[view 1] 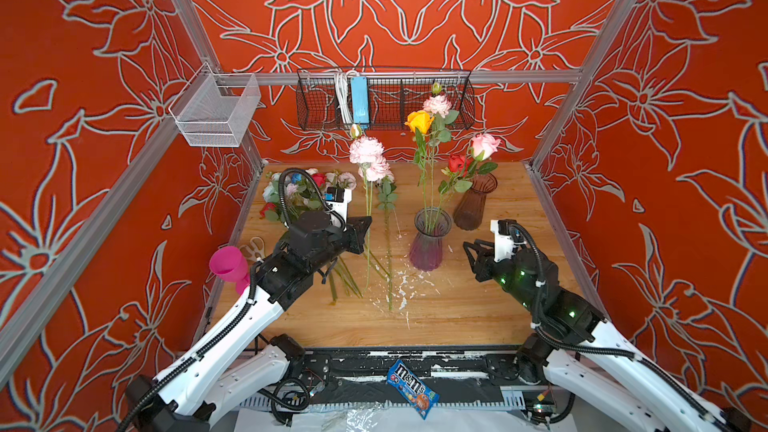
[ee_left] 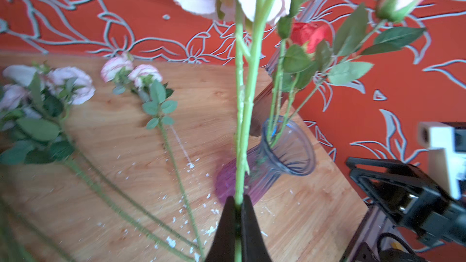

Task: Arrange flowers in a vase
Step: Pick up the flower from the flowers, then place the flower in the vase.

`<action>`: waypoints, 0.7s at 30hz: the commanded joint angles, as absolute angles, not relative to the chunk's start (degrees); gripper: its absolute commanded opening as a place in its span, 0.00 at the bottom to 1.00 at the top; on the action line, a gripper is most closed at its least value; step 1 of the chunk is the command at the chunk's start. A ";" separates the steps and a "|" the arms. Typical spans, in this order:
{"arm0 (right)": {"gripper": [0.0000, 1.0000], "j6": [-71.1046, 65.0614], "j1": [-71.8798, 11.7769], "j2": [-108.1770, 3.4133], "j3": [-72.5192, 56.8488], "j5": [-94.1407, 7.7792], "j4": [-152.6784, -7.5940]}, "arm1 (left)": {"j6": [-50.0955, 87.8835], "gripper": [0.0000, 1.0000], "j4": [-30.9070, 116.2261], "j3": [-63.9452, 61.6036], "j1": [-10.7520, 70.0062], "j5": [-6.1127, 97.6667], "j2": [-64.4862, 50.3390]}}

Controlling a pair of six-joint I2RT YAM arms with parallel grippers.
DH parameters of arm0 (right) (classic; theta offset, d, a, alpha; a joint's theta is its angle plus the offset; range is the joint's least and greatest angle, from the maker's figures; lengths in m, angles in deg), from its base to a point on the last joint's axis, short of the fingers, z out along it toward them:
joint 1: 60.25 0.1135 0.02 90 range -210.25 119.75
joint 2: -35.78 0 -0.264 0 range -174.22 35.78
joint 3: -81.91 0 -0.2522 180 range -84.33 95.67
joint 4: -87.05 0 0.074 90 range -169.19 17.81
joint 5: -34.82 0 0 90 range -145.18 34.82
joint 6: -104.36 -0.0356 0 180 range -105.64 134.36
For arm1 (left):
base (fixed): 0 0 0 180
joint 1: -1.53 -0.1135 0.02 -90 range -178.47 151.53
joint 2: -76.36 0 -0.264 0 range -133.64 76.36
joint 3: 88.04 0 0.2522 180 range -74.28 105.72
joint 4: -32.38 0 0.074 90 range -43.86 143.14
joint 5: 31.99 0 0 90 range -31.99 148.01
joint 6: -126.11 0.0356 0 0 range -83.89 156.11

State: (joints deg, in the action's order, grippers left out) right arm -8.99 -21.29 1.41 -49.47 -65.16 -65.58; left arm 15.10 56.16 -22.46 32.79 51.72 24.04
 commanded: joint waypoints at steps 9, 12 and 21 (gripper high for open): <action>0.41 -7.87 -21.40 1.58 -51.44 -67.74 -70.09 | 23.99 0.04 50.27 -8.79 41.49 51.96 16.48; 0.41 -8.09 -21.33 1.47 -51.86 -68.01 -71.22 | 24.35 0.04 49.89 -6.43 42.12 51.48 15.22; 0.42 -7.85 -21.41 1.85 -52.81 -69.80 -71.95 | 26.27 0.03 46.63 -1.07 45.66 49.75 10.55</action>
State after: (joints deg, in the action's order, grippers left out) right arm -8.16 -21.29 1.39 -51.68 -67.85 -70.52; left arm 24.37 49.91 -3.25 44.49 51.07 11.69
